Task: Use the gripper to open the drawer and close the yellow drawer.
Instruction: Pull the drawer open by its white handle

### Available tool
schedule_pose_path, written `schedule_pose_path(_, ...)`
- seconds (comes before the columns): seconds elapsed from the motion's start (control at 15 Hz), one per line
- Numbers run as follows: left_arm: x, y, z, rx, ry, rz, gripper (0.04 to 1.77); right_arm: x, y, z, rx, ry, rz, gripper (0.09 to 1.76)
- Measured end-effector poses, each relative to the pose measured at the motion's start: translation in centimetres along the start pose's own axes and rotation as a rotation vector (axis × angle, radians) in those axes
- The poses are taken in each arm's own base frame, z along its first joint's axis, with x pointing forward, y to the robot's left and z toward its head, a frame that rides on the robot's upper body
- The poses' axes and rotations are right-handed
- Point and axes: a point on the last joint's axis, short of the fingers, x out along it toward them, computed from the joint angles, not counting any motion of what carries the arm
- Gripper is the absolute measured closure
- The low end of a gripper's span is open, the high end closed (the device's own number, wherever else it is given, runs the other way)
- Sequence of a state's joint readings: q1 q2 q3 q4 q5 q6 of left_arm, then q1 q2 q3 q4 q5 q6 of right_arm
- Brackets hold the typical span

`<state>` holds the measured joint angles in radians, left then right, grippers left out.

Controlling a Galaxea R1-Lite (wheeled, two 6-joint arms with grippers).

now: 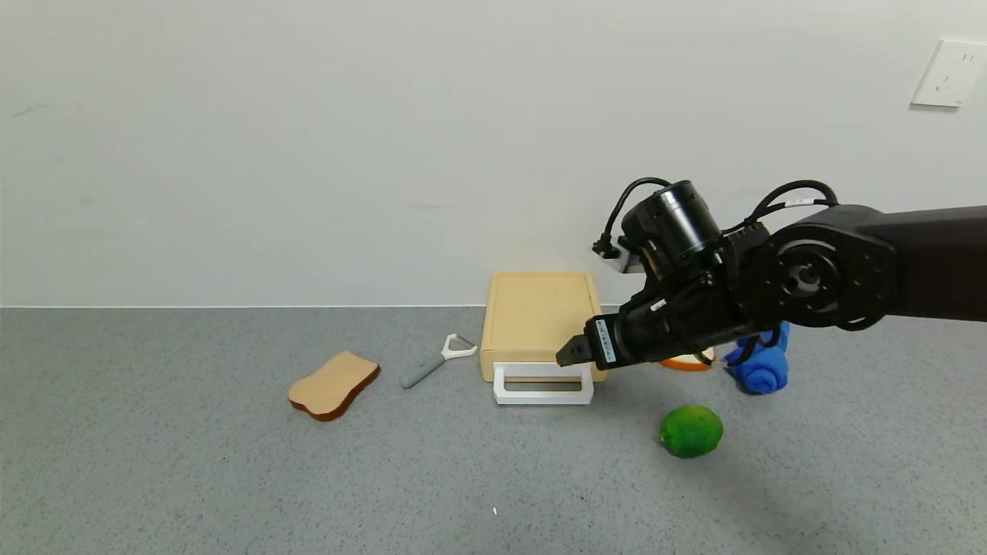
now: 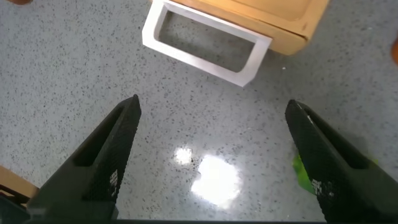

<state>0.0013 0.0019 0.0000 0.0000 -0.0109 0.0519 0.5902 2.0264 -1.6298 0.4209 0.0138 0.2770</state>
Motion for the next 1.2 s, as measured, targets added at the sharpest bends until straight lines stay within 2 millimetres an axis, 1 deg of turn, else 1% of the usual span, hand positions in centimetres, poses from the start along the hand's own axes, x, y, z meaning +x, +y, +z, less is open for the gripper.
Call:
schedule_pose_path(0.2,0.0,0.0,0.0,0.0,0.0,0.0,0.09,1.9,0.8,-0.1,0.013,0.019,0.009,0.14)
schedule_pose_path(0.47,0.0,0.0,0.0,0.0,0.0,0.0,0.09,3.3,1.5,0.0,0.033,0.029,0.02,0.14)
schedule_pose_path(0.53,0.0,0.0,0.0,0.0,0.0,0.0,0.09,3.5,1.7,0.0,0.031,0.033,0.021,0.23)
schedule_pose_path(0.6,0.0,0.0,0.0,0.0,0.0,0.0,0.09,3.6,1.7,-0.1,0.028,0.035,0.022,0.43)
schedule_pose_path(0.8,0.0,0.0,0.0,0.0,0.0,0.0,0.09,3.8,1.8,-0.1,0.029,0.039,0.023,0.85)
schedule_pose_path(0.93,0.0,0.0,0.0,0.0,0.0,0.0,0.09,3.8,1.8,-0.1,0.034,0.04,0.022,1.05)
schedule_pose_path(1.0,0.0,0.0,0.0,0.0,0.0,0.0,0.09,3.8,1.8,-0.1,0.044,0.04,0.023,1.3)
schedule_pose_path(1.07,0.0,0.0,0.0,0.0,0.0,0.0,0.09,3.8,1.8,-0.1,0.046,0.04,0.022,1.7)
schedule_pose_path(1.2,0.0,0.0,0.0,0.0,0.0,0.0,0.09,3.8,1.7,-0.1,0.049,0.04,0.024,1.73)
